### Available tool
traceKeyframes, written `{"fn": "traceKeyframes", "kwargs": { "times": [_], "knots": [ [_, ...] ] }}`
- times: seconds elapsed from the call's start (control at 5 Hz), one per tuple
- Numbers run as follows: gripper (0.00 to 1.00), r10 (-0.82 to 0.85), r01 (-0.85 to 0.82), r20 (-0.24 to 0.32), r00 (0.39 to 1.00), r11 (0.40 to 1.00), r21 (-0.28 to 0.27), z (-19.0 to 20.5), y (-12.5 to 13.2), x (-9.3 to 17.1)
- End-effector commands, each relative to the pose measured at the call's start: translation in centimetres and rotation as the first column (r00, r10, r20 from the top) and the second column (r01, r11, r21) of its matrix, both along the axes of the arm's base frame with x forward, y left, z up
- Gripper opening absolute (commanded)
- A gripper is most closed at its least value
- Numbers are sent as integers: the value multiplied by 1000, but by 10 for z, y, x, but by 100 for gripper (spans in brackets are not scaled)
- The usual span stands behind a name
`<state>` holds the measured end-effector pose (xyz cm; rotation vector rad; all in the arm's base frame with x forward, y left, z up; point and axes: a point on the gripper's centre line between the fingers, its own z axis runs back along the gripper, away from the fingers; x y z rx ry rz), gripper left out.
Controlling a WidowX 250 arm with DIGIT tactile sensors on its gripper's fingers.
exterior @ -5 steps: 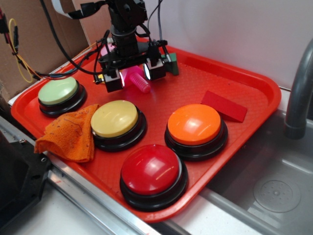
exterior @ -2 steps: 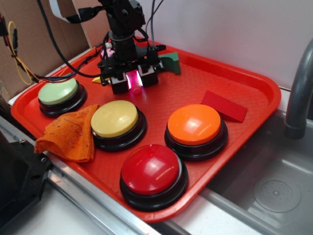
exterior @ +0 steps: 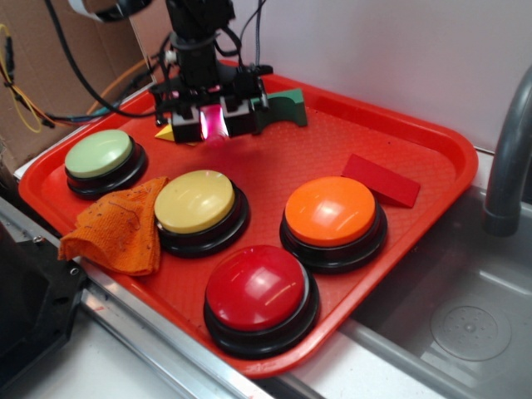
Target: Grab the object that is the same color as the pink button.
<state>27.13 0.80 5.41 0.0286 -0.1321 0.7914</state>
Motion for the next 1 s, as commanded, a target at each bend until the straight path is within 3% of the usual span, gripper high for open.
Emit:
{"fn": "traceKeyframes", "kwargs": {
  "times": [0.0, 0.2, 0.4, 0.6, 0.8],
  "knots": [
    [0, -360, 364, 123, 925, 931, -16, 93, -6, -16],
    [0, -467, 474, 182, 866, 881, 5, 134, -9, -37],
    [0, -460, 472, 233, 857, 881, 5, 151, -8, -54],
    [0, -454, 467, 212, 866, 884, -13, 142, -11, -55],
    [0, -429, 436, 185, 884, 900, 2, 136, -8, -52]
  ]
}}
